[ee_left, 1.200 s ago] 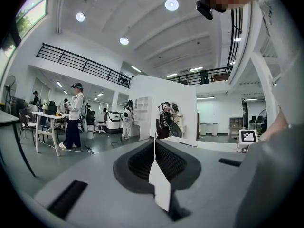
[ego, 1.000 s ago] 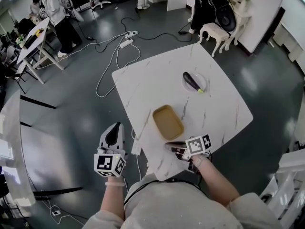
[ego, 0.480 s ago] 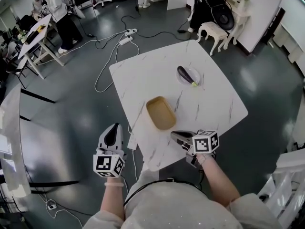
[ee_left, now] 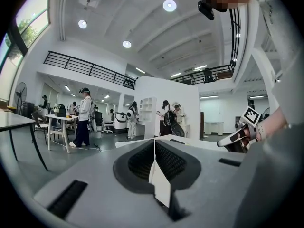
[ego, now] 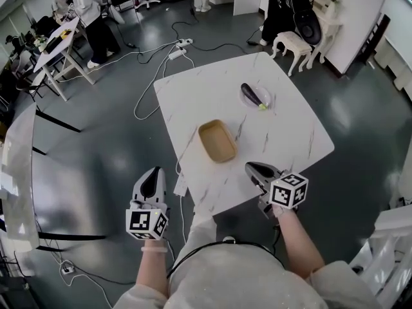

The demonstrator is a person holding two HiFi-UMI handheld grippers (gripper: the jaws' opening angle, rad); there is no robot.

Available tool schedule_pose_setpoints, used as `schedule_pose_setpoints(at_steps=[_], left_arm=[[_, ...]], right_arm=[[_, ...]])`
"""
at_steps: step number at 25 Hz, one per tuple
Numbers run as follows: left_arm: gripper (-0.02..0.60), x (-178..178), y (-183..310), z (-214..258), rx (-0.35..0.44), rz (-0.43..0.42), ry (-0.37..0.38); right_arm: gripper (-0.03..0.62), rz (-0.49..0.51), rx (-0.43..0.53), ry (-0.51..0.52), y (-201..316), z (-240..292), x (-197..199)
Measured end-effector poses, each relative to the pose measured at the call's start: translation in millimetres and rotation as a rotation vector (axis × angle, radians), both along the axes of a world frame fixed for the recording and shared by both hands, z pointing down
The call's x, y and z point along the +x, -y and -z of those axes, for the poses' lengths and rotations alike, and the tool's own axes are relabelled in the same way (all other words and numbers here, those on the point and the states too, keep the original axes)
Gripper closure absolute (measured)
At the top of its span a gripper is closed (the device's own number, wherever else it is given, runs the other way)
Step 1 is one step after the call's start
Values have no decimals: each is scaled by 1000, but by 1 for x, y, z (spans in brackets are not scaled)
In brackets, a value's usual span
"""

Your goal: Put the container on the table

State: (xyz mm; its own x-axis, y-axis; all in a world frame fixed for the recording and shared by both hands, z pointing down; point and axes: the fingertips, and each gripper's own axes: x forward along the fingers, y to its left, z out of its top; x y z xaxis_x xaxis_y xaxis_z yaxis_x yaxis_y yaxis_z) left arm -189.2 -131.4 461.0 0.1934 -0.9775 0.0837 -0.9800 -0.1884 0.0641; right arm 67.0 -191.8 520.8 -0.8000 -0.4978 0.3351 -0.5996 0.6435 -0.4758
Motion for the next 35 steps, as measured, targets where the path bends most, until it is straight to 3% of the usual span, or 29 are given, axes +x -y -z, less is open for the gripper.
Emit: schedule_pose_setpoints(at_steps=[10,17,35], left_arm=[[574,6,-27,13,31,38,9],[574,22,-39,16,48,40,9],[574,39,-63,26,71,68,31]], right_arm=[[588,-99,199,-45,-3,33,44],[588,-115,300,-58,-13,49,63],[588,-127,411,-68,-27,66,90]])
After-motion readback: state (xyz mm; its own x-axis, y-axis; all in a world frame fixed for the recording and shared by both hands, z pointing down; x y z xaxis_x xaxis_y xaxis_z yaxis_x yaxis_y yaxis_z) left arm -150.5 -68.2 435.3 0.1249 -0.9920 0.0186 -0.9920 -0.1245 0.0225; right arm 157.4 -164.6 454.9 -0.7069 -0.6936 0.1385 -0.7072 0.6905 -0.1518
